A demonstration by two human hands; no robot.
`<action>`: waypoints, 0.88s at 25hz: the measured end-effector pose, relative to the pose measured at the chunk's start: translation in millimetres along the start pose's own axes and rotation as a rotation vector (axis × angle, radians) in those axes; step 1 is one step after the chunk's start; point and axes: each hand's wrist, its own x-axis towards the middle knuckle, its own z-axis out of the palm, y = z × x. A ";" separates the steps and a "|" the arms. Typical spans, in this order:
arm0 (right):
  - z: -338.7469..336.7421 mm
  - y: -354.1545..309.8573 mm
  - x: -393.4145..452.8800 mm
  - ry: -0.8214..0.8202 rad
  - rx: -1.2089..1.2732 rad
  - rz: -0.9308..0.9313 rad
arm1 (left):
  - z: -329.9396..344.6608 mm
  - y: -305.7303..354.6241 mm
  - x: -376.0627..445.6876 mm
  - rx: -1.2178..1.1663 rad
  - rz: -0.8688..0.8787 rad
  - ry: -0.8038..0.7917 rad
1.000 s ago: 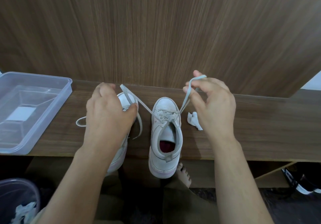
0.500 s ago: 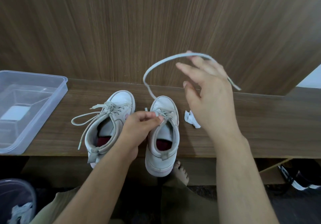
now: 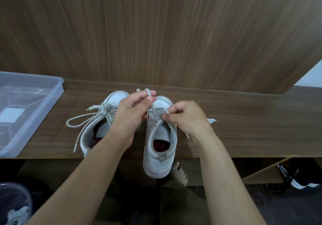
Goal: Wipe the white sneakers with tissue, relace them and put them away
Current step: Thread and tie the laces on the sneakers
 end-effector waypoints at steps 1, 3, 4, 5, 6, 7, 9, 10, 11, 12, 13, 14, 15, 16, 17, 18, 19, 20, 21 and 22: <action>2.8 -0.8 1.0 0.013 0.055 -0.020 | -2.5 0.1 0.2 0.117 0.114 -0.037; 5.5 -3.6 1.4 -0.016 0.122 -0.098 | -9.5 -1.9 -0.9 0.357 0.318 -0.168; 5.0 -4.3 1.9 -0.032 0.115 -0.149 | -11.2 -4.9 -1.7 0.458 0.382 -0.240; 4.4 -5.4 2.1 -0.033 0.095 -0.196 | -12.6 -8.5 -3.1 0.554 0.419 -0.289; 4.2 -6.2 2.1 -0.020 0.075 -0.238 | -14.0 -12.3 -3.7 0.646 0.446 -0.298; 3.7 -6.3 1.8 0.005 0.063 -0.270 | -14.9 -14.6 -4.0 0.722 0.475 -0.270; 2.8 -6.4 -1.8 0.062 0.071 -0.315 | -16.0 -15.9 -3.8 0.796 0.506 -0.151; 2.9 -5.9 -3.7 0.094 0.046 -0.355 | -16.7 -15.5 -3.5 0.800 0.503 -0.098; 2.8 -5.7 -5.8 0.126 -0.036 -0.414 | -17.8 -15.3 -3.1 0.784 0.499 -0.069; 3.2 -6.0 -7.1 0.161 -0.161 -0.491 | -17.9 -13.2 -3.8 0.754 0.503 -0.052; 4.2 -6.5 -7.5 0.197 -0.285 -0.578 | -17.9 -11.1 -4.9 0.735 0.514 -0.045; 5.4 -7.5 -6.7 0.227 -0.373 -0.658 | -17.4 -7.8 -7.0 0.747 0.532 -0.039; 6.9 -7.6 -5.7 0.247 -0.408 -0.707 | -17.1 -4.4 -9.0 0.788 0.560 -0.026; 8.6 -7.7 -5.2 0.250 -0.405 -0.722 | -16.9 -1.5 -10.3 0.840 0.595 -0.013; 9.8 -7.6 -5.2 0.244 -0.395 -0.707 | -17.2 0.0 -10.8 0.881 0.629 -0.006; 10.8 -6.7 -4.2 0.225 -0.388 -0.668 | -18.0 -0.2 -10.3 0.909 0.654 0.000; 11.7 -5.7 -3.7 0.195 -0.375 -0.613 | -18.8 -0.9 -9.9 0.915 0.664 0.010; 11.9 -4.8 -2.9 0.150 -0.327 -0.545 | -19.5 -1.2 -9.9 0.900 0.653 0.030; 10.4 -5.5 -2.4 0.078 -0.218 -0.462 | -20.3 -1.6 -9.7 0.864 0.628 0.045; 8.0 -7.2 -2.9 -0.034 -0.060 -0.370 | -20.7 -1.9 -9.1 0.817 0.597 0.054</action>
